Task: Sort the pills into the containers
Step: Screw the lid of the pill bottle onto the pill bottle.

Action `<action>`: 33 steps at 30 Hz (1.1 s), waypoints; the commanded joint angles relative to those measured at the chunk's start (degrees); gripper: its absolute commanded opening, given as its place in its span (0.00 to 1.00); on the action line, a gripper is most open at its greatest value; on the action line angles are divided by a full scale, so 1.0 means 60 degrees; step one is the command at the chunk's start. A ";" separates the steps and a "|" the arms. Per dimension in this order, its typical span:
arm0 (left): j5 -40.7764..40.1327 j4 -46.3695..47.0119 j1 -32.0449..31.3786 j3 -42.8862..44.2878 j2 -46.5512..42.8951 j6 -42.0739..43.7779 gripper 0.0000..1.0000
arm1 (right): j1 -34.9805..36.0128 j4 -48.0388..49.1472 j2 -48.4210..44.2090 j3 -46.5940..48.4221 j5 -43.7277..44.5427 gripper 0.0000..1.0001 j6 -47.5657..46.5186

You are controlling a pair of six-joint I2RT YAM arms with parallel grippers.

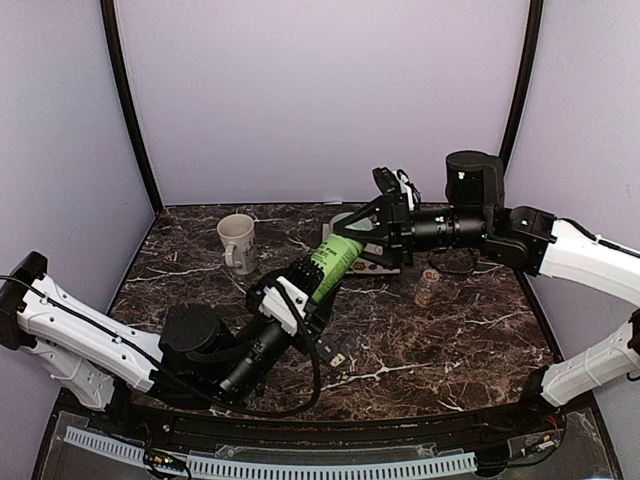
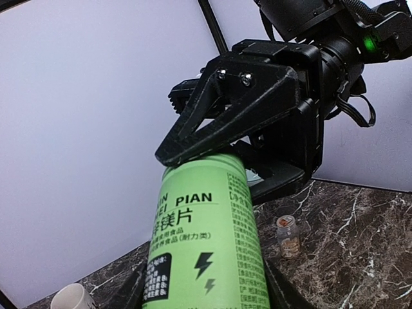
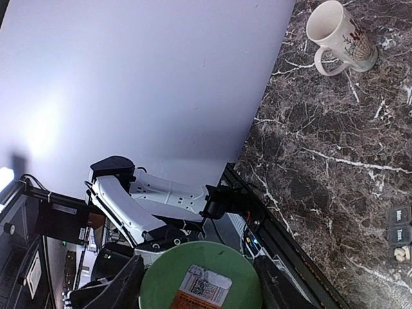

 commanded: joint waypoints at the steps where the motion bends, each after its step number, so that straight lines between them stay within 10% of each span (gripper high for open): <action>1: 0.0739 0.1333 -0.0158 0.0013 -0.1385 -0.1140 0.00 | -0.0134 -0.1481 0.0105 -0.0406 0.0673 0.56 -0.0819; 33: 0.1388 -0.0510 0.0218 -0.0994 -0.2852 -0.3590 0.00 | -0.0142 -0.1014 -0.0084 -0.0071 0.0559 0.70 -0.1092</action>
